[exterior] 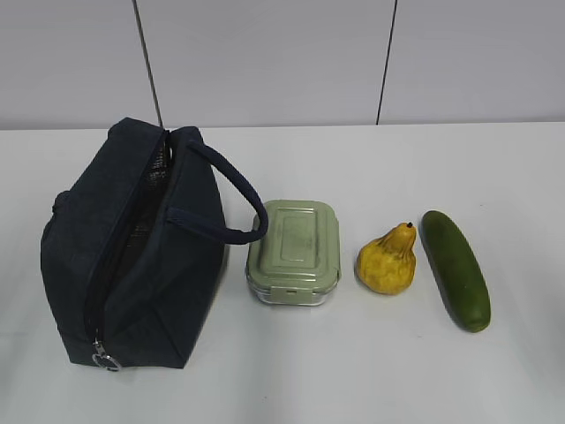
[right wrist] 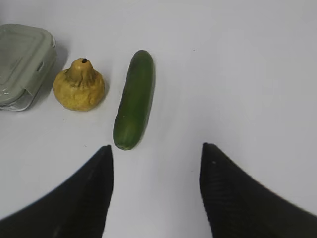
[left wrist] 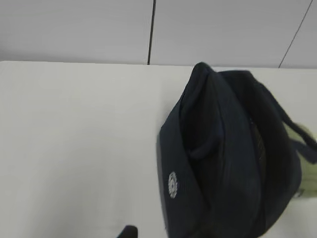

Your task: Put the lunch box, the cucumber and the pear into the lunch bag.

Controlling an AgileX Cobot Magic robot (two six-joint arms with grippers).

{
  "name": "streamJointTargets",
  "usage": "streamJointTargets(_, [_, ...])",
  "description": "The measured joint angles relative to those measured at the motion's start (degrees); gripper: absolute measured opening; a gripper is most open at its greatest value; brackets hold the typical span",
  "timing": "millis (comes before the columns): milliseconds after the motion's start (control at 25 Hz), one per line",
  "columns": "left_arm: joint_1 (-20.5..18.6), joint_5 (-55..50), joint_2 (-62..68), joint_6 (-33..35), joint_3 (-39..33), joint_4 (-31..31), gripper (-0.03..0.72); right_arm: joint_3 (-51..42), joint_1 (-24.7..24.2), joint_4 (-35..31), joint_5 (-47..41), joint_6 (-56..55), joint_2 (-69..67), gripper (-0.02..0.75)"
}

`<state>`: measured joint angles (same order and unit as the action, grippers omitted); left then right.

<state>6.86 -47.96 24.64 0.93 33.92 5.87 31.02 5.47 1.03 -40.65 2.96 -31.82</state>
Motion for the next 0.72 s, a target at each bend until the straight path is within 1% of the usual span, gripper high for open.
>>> streamJointTargets(80, [0.00,4.21,6.27,1.58,1.44,1.54,0.246,0.52,0.00,-1.03,2.78,-0.09,-6.92,0.438])
streamJointTargets(200, [0.00,6.14,15.90,7.70,4.88,4.91,0.246,3.30,0.00,-1.45,3.94,-0.13,-16.63,0.438])
streamJointTargets(320, [0.00,5.82,24.31,16.12,9.19,12.13,0.246,8.01,0.00,-2.93,3.94,-0.22,-25.42,0.438])
streamJointTargets(440, [0.00,4.11,33.33,26.20,12.70,20.91,0.247,12.87,0.00,-3.86,3.42,-0.22,-32.54,0.438])
streamJointTargets(520, [-0.12,3.64,38.51,28.67,14.34,22.93,0.246,15.59,0.00,-4.13,2.19,-0.22,-35.94,0.438])
streamJointTargets(720, [-0.40,2.92,47.06,31.30,16.94,25.05,0.261,20.18,0.00,-4.69,0.12,-0.22,-41.99,0.438])
